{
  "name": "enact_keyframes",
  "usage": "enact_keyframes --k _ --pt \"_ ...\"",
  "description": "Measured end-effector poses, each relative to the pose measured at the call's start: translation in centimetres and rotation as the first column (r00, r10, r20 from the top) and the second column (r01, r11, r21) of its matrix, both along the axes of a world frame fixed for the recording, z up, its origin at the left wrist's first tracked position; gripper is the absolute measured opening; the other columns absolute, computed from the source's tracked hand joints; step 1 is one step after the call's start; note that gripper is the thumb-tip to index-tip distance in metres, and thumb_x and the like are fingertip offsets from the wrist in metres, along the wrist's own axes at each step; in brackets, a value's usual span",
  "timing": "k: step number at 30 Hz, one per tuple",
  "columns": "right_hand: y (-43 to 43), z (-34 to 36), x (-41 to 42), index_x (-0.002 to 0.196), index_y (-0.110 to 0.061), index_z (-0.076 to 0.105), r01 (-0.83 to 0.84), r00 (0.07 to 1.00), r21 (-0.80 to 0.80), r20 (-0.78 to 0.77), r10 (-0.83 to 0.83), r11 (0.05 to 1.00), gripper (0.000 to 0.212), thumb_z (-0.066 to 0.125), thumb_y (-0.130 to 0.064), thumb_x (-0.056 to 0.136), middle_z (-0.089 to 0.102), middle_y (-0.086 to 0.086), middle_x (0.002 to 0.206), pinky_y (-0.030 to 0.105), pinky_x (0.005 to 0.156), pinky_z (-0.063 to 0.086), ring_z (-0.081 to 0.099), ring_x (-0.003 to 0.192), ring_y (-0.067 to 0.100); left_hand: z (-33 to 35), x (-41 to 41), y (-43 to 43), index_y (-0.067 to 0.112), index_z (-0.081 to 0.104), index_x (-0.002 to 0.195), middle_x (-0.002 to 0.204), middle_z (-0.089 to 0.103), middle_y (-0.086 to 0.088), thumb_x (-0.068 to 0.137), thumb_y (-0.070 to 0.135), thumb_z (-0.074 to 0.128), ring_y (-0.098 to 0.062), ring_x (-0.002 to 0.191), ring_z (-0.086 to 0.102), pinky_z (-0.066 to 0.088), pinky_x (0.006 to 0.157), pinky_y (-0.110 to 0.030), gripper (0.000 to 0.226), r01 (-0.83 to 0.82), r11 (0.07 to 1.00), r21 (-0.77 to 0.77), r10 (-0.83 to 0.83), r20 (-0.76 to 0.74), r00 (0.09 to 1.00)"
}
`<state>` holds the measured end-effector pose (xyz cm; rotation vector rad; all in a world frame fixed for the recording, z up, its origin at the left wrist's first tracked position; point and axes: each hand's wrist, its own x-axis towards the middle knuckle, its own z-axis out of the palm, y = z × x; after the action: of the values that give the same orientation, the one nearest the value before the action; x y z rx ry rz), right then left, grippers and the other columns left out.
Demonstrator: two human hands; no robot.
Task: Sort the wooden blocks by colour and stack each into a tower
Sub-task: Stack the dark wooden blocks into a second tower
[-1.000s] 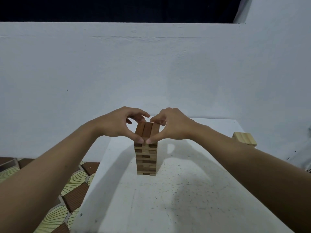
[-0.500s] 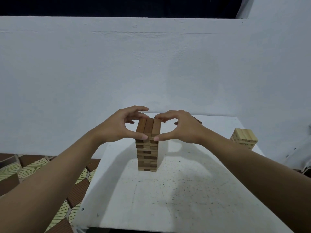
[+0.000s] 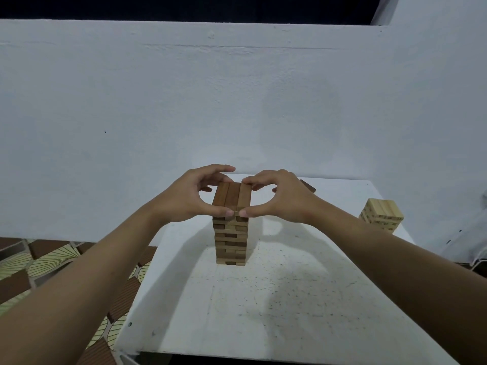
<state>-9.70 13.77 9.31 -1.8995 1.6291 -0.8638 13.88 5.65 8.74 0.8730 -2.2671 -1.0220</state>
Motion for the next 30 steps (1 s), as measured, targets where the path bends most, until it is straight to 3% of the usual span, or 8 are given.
enact_keyframes --k 16,19,22,25,27,30 --pt "0.3 0.0 0.1 0.13 -0.031 0.065 0.011 1.0 0.008 0.009 -0.011 1.0 0.075 0.091 -0.049 0.062 0.063 -0.022 0.118 0.011 0.079 0.039 0.059 0.106 -0.009 0.3 -0.2 0.2 0.038 0.056 0.138 0.121 0.068 0.015 0.065 0.028 0.096 -0.007 0.124 0.059 0.045 0.11 -0.046 0.083 0.017 1.0 -0.008 -0.017 0.029 0.999" --pt "0.8 -0.1 0.1 0.134 -0.033 0.062 0.033 0.996 0.019 0.082 -0.035 0.999 0.08 0.085 -0.061 0.062 0.064 -0.02 0.121 0.017 0.085 0.043 0.06 0.108 -0.006 0.3 0.1 0.3 0.043 0.055 0.138 0.127 0.066 0.013 0.063 0.044 0.096 -0.005 0.128 0.056 0.045 0.108 -0.04 0.085 0.012 1.0 -0.013 -0.012 0.028 1.0" --pt "1.1 -0.5 -0.5 0.124 -0.029 0.069 0.145 0.959 -0.018 0.249 -0.136 0.989 0.053 0.072 -0.058 0.08 0.071 -0.019 0.109 0.017 0.088 0.046 0.064 0.103 -0.004 0.5 0.4 0.6 0.037 0.059 0.136 0.125 0.068 0.008 0.079 0.05 0.084 -0.008 0.126 0.059 0.046 0.103 -0.033 0.063 -0.027 0.999 0.042 0.031 -0.106 0.994" --pt "0.7 -2.2 -1.9 0.097 -0.017 0.076 0.345 0.876 -0.019 0.366 -0.314 0.939 0.026 0.059 -0.038 0.099 0.074 -0.009 0.088 0.021 0.077 0.049 0.068 0.085 0.005 -0.1 0.4 -0.2 0.023 0.069 0.122 0.115 0.073 0.003 0.098 0.04 0.058 -0.014 0.116 0.066 0.05 0.095 -0.034 0.032 -0.15 0.979 0.137 0.183 -0.277 0.943" --pt "0.3 -4.2 -3.0 0.087 -0.014 0.073 0.437 0.846 0.029 0.326 -0.422 0.899 0.022 0.06 -0.027 0.098 0.072 -0.002 0.084 0.02 0.069 0.047 0.067 0.079 0.009 -1.7 0.2 -1.6 0.018 0.072 0.11 0.107 0.074 -0.001 0.104 0.032 0.053 -0.019 0.107 0.069 0.052 0.089 -0.037 0.025 -0.236 0.952 0.196 0.288 -0.301 0.909" --pt "-0.4 -7.4 -4.6 0.083 -0.016 0.07 0.487 0.853 0.083 0.171 -0.494 0.869 0.016 0.062 -0.023 0.095 0.07 -0.002 0.085 0.015 0.061 0.045 0.064 0.078 0.011 -5.1 -0.4 -4.2 0.017 0.072 0.104 0.102 0.073 -0.002 0.105 0.026 0.054 -0.023 0.098 0.069 0.056 0.089 -0.047 0.02 -0.28 0.938 0.203 0.314 -0.158 0.936"
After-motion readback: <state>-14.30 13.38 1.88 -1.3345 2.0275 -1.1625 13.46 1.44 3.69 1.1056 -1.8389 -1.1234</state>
